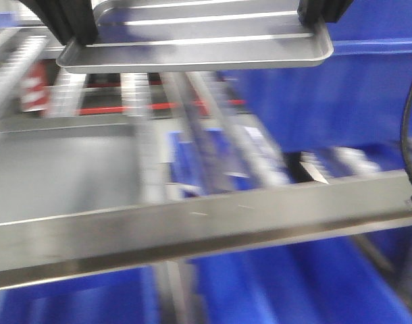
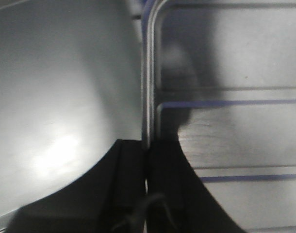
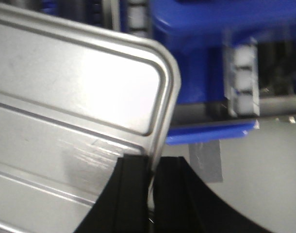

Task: Grab silver tray and place in blue box
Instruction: 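Hold the tray raised in both grippers while the base drives to the blue bin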

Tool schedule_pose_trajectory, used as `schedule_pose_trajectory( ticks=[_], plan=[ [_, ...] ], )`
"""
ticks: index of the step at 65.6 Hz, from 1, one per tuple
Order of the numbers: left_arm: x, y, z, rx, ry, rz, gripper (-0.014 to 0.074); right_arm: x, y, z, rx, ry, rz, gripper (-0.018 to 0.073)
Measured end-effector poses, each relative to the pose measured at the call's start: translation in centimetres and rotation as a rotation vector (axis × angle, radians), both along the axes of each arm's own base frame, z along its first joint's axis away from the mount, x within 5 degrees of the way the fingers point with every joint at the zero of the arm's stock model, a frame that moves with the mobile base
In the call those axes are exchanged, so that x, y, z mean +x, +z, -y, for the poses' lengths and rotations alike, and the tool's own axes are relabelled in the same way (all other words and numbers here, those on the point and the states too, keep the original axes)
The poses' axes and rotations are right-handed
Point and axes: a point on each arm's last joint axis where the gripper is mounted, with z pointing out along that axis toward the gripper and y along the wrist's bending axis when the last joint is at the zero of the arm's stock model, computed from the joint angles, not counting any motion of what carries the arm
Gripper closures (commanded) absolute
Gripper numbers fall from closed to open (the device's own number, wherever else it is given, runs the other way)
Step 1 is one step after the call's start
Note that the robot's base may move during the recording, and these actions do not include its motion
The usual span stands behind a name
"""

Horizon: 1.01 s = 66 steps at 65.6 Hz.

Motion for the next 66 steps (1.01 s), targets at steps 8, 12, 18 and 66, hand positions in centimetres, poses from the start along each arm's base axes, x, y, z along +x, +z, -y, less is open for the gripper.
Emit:
schedule_pose_trajectory(
  ticks=[8,12,18,66],
  plan=[
    [0.00,0.00,0.00,0.000,0.000,0.000,0.0694,0.00,0.00,0.00,0.000,0.000,0.000,0.0501],
    [0.00,0.00,0.00,0.000,0.000,0.000,0.0694,0.00,0.00,0.00,0.000,0.000,0.000,0.0501],
    [0.00,0.00,0.00,0.000,0.000,0.000,0.0694,0.00,0.00,0.00,0.000,0.000,0.000,0.0501],
    [0.00,0.00,0.00,0.000,0.000,0.000,0.0694,0.00,0.00,0.00,0.000,0.000,0.000,0.0501]
  ],
)
